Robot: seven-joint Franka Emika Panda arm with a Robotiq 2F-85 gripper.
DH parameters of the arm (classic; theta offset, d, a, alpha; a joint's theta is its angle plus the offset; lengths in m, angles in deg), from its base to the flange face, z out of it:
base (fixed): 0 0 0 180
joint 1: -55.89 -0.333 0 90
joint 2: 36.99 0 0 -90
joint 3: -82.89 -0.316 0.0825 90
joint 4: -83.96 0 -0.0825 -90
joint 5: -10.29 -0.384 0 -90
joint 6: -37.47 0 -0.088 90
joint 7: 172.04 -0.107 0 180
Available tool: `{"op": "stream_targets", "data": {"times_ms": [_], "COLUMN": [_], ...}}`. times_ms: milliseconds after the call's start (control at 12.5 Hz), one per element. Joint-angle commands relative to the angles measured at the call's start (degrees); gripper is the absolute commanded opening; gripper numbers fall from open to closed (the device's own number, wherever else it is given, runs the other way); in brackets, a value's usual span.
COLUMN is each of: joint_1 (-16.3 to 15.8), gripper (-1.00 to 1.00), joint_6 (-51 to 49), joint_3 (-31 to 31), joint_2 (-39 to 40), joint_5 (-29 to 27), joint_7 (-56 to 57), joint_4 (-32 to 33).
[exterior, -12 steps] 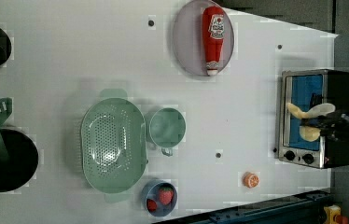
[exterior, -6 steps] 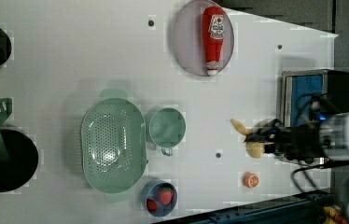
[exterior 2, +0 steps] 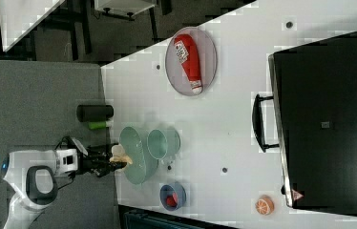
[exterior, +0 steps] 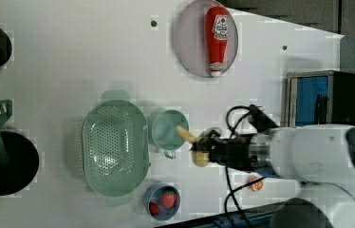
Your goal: Pick Banana and place it in mug.
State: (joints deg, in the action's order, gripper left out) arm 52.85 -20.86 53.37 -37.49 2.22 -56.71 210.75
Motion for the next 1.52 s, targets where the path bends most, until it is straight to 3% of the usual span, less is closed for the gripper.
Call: {"op": "stream_targets", "data": {"times_ms": [80, 640, 720, 1120, 1200, 1520], "joint_1": [1.4, 1.4, 1.4, 1.4, 1.4, 2.2], "gripper": [-0.26, -0.26, -0.18, 0.91, 1.00, 1.00], "joint_6": [5.1, 20.6, 21.4, 25.1, 25.1, 22.3], "joint_3": [0.6, 1.7, 1.7, 1.8, 1.9, 3.2], "joint_2": [5.2, 13.6, 14.4, 15.7, 15.2, 7.9], "joint_5": [0.9, 8.5, 8.5, 8.5, 8.5, 8.4], "joint_7": [-9.7, -11.3, -11.3, -11.3, -11.3, -11.3], "joint_4": [-0.4, 4.7, 5.3, 6.3, 6.3, 5.4]}}
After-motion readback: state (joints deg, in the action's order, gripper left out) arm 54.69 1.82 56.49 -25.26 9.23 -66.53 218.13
